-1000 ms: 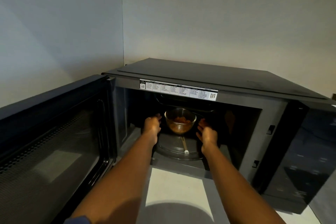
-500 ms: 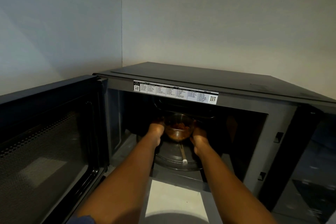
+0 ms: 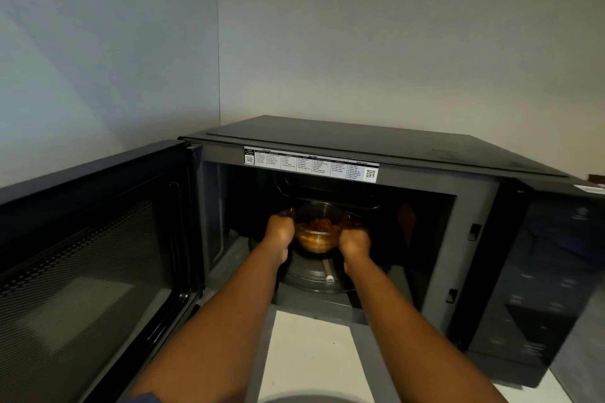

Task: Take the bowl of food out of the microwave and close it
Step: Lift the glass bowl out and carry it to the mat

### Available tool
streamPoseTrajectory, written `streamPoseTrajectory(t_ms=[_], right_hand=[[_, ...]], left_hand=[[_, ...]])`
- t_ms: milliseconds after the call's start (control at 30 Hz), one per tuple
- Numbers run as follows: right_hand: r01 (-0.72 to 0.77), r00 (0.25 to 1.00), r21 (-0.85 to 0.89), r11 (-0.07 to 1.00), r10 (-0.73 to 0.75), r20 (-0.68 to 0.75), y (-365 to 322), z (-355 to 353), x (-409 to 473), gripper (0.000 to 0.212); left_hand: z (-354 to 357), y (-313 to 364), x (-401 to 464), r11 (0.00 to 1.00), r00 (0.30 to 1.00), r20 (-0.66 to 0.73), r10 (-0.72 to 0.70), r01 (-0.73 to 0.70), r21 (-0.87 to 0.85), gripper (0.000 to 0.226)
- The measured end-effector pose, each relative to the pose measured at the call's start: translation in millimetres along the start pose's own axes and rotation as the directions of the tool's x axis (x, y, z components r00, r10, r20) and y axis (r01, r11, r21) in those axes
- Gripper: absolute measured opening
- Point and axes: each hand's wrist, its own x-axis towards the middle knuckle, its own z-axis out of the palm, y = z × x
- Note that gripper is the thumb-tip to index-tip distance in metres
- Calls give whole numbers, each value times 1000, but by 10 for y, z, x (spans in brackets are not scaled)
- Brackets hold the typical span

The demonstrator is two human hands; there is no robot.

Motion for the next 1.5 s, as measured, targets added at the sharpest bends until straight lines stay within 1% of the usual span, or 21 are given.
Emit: streamPoseTrajectory(t_ms=[100,200,267,500,667,767,900,1033,1100,1267,1400,1500], right_hand=[[14,998,-39,999,-16,-59,-120,-47,-184,35],[41,994,-63,997,-47,-102,-219,-101,-356,31],[53,993,-80,995,-62,-102,-283,-148,-515,27],[93,988,-40,995,-98,-122,-392,-373,-1081,30],[127,974,-53,990,-135,-182,-390,-593,-1403,29],[123,961,-61,991,-134,-242,-360,-788,-1567,28],[106,927,-39,994,-113,-356,-316,-1154,-1765,26],[101,888,5,995,-88,-452,-290,-1518,-1899,25],[107,865,18,994,-84,-494,-293,-1736,-1960,25],[128,803,14,992,-95,-588,-303,-2247,-2053,27],[121,751,16,993,-81,-655,-327,-2691,-2043,27],[113,718,10,994,-75,-692,-328,-2988,-2007,33]], left_hand=[[-40,56,-201,999,1000,-10,6,-6,-54,34],[-63,88,-400,993,999,-43,12,-17,-116,34],[-73,136,-562,986,998,-68,16,-27,-162,36],[-65,185,-1132,971,976,-213,38,-87,-224,32],[32,130,-1530,966,934,-337,119,-188,-178,33],[133,50,-1756,968,925,-351,146,-207,-143,33],[333,-89,-2099,968,915,-336,222,-248,-37,30],[573,-168,-2387,966,926,-280,254,-257,25,27],[728,-219,-2530,966,938,-231,259,-253,57,26],[1146,-339,-2814,968,962,-119,246,-238,77,26],[1535,-419,-3014,967,968,-18,251,-250,58,25],[1802,-477,-3126,966,966,31,255,-256,31,24]])
